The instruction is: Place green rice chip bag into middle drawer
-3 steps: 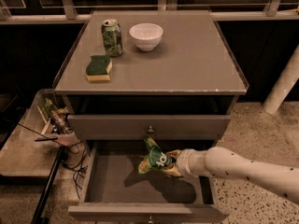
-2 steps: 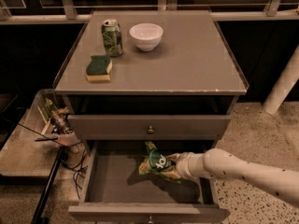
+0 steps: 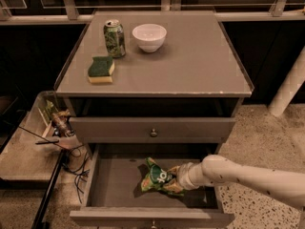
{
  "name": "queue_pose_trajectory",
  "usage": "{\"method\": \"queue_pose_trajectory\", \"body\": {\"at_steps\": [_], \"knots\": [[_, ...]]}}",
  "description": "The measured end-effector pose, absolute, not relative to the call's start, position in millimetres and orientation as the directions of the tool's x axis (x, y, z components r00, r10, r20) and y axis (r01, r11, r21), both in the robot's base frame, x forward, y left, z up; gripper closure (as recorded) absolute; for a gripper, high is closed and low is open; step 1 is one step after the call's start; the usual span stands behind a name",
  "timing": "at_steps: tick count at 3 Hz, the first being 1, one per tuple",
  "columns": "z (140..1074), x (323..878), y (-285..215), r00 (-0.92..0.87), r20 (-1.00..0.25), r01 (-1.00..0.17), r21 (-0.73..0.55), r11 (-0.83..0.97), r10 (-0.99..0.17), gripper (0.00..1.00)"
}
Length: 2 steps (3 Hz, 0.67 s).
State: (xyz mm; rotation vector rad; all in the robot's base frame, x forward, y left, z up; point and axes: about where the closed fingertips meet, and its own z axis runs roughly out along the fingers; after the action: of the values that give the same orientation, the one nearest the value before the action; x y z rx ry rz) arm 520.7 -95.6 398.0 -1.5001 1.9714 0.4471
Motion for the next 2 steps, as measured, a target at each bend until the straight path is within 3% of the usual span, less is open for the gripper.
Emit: {"method": "queue_pose_trajectory", "body": {"at_steps": [2], "knots": [[396.8,520.2,-95.3,-0.169,-0.649,-0.950,-0.094,0.298,-0.742,0.59]]}}
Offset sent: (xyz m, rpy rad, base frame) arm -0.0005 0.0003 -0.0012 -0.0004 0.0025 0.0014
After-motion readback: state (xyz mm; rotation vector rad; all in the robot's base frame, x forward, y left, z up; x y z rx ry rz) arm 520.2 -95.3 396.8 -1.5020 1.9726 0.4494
